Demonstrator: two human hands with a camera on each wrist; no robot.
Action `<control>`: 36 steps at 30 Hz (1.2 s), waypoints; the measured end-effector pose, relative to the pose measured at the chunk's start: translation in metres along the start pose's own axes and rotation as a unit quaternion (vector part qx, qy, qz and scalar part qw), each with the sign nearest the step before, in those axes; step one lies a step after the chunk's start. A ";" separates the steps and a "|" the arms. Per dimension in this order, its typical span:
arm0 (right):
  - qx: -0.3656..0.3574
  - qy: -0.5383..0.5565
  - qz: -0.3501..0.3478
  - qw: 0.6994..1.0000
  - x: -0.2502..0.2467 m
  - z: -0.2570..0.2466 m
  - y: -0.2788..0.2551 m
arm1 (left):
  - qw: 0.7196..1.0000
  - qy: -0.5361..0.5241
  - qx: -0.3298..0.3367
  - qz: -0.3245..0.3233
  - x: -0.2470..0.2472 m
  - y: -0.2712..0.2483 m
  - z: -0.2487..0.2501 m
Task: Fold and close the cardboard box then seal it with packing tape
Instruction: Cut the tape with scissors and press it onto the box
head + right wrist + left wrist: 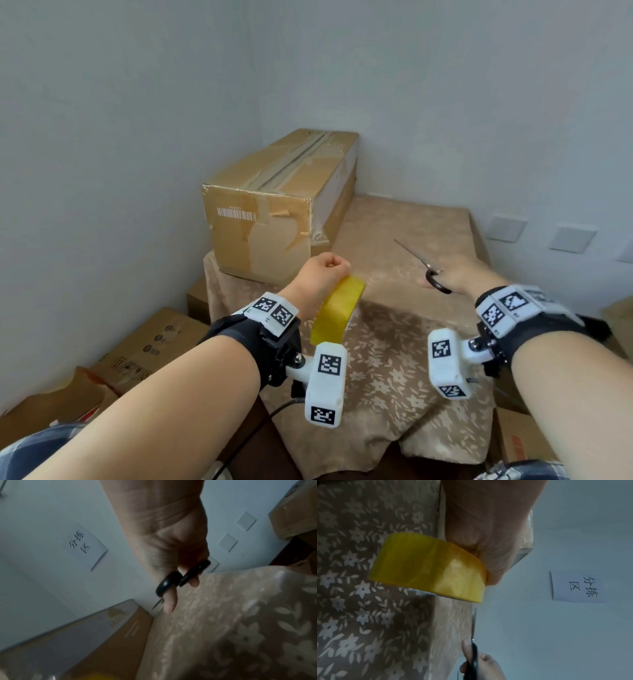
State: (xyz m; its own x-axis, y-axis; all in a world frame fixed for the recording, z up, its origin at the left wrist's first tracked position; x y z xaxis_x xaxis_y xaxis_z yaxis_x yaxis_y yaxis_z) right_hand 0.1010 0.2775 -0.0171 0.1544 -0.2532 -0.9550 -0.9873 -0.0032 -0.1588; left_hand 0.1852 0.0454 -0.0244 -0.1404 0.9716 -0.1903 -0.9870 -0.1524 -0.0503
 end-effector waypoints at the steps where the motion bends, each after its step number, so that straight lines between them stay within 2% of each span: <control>1: 0.029 -0.016 0.036 0.999 0.009 0.006 0.007 | 1.000 0.001 0.011 -0.010 0.006 0.002 0.005; 4: 0.101 0.010 0.094 0.990 0.025 0.007 0.002 | 0.999 -0.008 0.025 -0.032 0.023 0.011 0.016; 7: 0.114 -0.021 0.071 0.991 0.038 0.005 0.009 | 0.998 0.014 0.047 -0.033 0.038 0.025 0.023; 9: 0.101 -0.026 0.077 0.991 0.039 0.002 0.009 | 0.996 0.046 0.070 -0.028 0.047 0.036 0.024; 11: 0.048 0.085 0.160 0.982 0.027 -0.003 0.009 | 0.993 0.076 0.090 -0.025 0.053 0.045 0.028; 12: -0.004 0.200 0.180 0.963 0.019 -0.009 0.007 | 0.990 0.098 0.103 -0.024 0.057 0.049 0.031; 13: -0.060 0.336 0.156 0.927 0.014 -0.016 0.004 | 0.985 0.122 0.119 -0.023 0.060 0.052 0.034; 14: -0.105 0.440 0.092 0.887 0.008 -0.027 -0.003 | 0.980 0.145 0.137 -0.021 0.062 0.055 0.038; 15: -0.129 0.497 0.046 0.857 0.006 -0.033 -0.005 | 0.974 0.166 0.155 -0.020 0.064 0.056 0.043; 16: -0.143 0.503 0.028 0.852 0.003 -0.036 -0.007 | 0.965 0.193 0.175 -0.027 0.066 0.058 0.046; 19: -0.164 0.415 0.074 0.892 -0.006 -0.031 -0.010 | 0.918 0.294 0.253 -0.083 0.070 0.061 0.050; 21: -0.173 0.392 0.083 0.900 -0.005 -0.025 -0.011 | 0.899 0.320 0.277 -0.111 0.072 0.060 0.049; 24: -0.158 0.385 0.109 0.903 0.002 -0.023 -0.010 | 0.885 0.353 0.275 -0.131 0.072 0.059 0.044; 26: -0.144 0.362 0.149 0.909 0.005 -0.023 -0.006 | 0.889 0.344 0.276 -0.125 0.073 0.057 0.040; 27: -0.137 0.344 0.169 0.914 0.005 -0.023 -0.004 | 0.901 0.320 0.270 -0.116 0.073 0.056 0.038; 28: -0.130 0.325 0.185 0.918 0.006 -0.023 -0.003 | 0.918 0.288 0.253 -0.103 0.073 0.056 0.036; 30: -0.111 0.307 0.212 0.921 0.008 -0.020 0.000 | 0.945 0.257 0.179 -0.094 0.071 0.057 0.032; 32: -0.096 0.317 0.213 0.919 0.011 -0.015 0.003 | 0.938 0.298 0.127 -0.127 0.073 0.058 0.027; 34: -0.100 0.333 0.200 0.916 0.013 -0.013 0.004 | 0.923 0.328 0.149 -0.138 0.075 0.057 0.025; 36: -0.111 0.344 0.204 0.910 0.009 -0.012 0.001 | 0.919 0.339 0.165 -0.116 0.074 0.059 0.027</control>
State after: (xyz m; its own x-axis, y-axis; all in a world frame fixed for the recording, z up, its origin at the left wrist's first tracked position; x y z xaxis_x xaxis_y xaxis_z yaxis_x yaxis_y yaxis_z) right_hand 0.1011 0.2636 -0.0227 -0.2119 -0.8222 -0.5282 -0.9519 0.0512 0.3021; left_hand 0.1146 0.1131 -0.0152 0.0470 0.6178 -0.7849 -0.9701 0.2156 0.1116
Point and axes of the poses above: each hand's wrist, its own y-axis towards the middle knuckle, its own x-axis out of the palm, z = x × y, the point moved 3 cm from there along y, towards the middle knuckle, and after that the axes turned 3 degrees about x, right-handed, at the moved point
